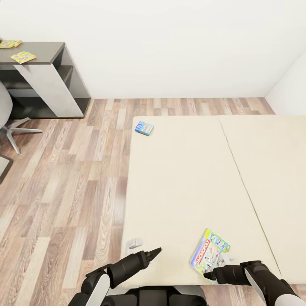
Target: Put all the toys in the child's room - the three board games (two on the bed and one on the table), the two jigsaw puzzles on the table, and the tennis ball on the table - inside the toy box on the table in the child's room.
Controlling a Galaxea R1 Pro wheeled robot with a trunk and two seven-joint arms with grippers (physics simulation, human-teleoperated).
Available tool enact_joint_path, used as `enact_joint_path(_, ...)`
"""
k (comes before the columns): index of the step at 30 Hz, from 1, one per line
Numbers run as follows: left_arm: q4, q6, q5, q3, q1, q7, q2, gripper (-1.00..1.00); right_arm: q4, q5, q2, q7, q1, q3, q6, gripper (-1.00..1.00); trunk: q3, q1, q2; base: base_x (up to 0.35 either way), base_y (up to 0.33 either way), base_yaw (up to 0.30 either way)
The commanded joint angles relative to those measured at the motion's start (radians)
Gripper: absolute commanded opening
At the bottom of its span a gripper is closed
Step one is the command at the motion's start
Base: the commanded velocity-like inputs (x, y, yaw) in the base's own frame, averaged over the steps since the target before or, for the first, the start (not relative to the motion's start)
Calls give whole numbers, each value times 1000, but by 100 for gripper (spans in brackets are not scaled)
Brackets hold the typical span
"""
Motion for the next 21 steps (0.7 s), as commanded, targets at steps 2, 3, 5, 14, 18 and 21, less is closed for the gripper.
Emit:
enact_joint_path(2,0,8,8,1,0,0,0,100,-2,1,-1,3,0,3,5,100,-1,0,-1,0,283,0)
enact_joint_path(3,0,8,8,1,0,0,0,100,-2,1,-1,3,0,3,5,100,-1,0,-1,0,284,0)
enact_joint_path(5,0,8,8,1,0,0,0,100,-2,1,-1,3,0,3,5,100,-1,0,-1,0,284,0)
enact_joint_path(14,0,8,8,1,0,0,0,100,-2,1,-1,3,0,3,5,100,-1,0,-1,0,286,0)
enact_joint_path(18,0,8,8,1,0,0,0,100,-2,1,-1,3,0,3,5,100,-1,0,-1,0,286,0)
enact_joint_path(21,0,8,8,1,0,0,1,100,-2,1,-1,3,0,3,5,100,-1,0,-1,0,282,0)
